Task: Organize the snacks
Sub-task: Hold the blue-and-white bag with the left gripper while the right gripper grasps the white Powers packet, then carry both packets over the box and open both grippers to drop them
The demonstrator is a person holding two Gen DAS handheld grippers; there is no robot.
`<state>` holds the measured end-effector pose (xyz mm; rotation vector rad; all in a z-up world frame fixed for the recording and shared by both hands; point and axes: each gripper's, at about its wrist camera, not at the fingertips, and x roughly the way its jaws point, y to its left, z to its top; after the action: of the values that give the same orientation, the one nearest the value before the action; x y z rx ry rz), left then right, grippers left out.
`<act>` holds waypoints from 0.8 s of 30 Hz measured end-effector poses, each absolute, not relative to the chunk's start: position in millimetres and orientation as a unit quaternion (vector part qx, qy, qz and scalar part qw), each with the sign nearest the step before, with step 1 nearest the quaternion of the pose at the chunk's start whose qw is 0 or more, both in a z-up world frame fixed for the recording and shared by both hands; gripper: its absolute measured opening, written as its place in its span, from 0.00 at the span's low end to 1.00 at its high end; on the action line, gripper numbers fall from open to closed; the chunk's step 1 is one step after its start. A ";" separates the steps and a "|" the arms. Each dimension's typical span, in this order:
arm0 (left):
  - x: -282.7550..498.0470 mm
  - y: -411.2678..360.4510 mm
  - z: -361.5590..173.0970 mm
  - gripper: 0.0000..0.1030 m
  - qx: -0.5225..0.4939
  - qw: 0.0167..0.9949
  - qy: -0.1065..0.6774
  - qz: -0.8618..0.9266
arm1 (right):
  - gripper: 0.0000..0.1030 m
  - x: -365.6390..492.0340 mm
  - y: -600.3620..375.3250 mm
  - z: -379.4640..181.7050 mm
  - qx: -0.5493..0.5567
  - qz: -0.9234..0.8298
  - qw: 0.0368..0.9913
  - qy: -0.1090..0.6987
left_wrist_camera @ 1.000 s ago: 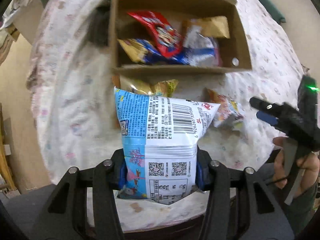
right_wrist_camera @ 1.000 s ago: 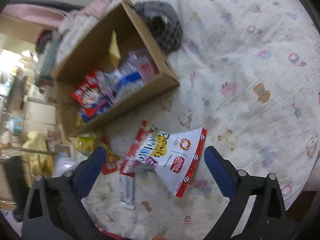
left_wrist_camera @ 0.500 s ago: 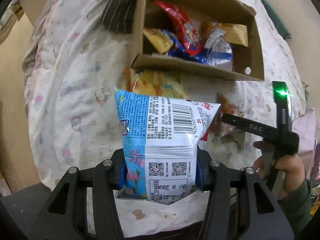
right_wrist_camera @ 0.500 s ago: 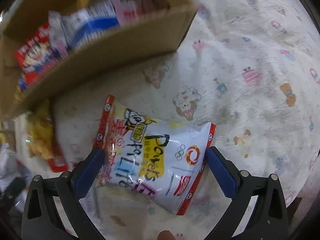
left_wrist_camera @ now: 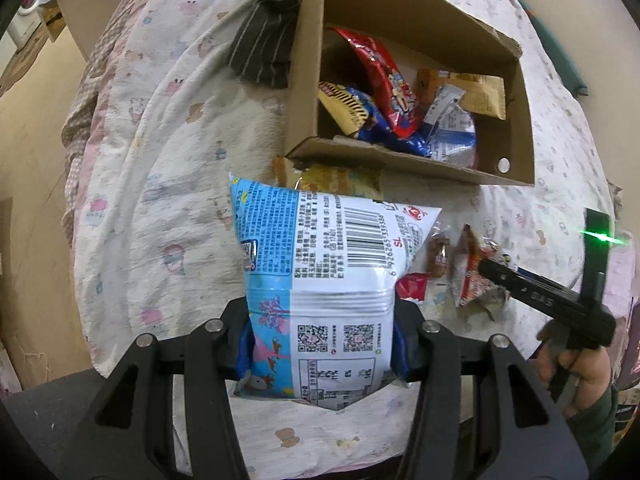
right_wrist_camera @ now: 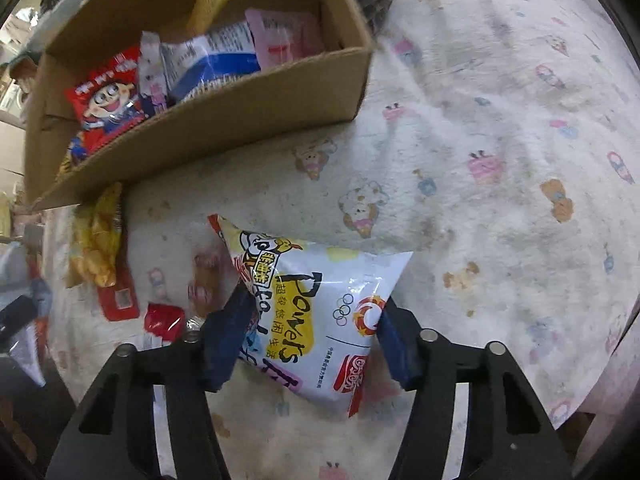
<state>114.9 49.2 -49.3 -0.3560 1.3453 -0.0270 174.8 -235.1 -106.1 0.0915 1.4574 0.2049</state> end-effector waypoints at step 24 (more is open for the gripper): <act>161.5 42.4 31.6 0.48 -0.126 0.823 0.554 -0.010 | 0.51 182.8 -242.1 42.1 0.128 0.226 0.812 0.522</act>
<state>161.5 42.4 31.6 -0.2671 1.1778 -0.0219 182.8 -242.1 42.1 0.2735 1.1150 0.4835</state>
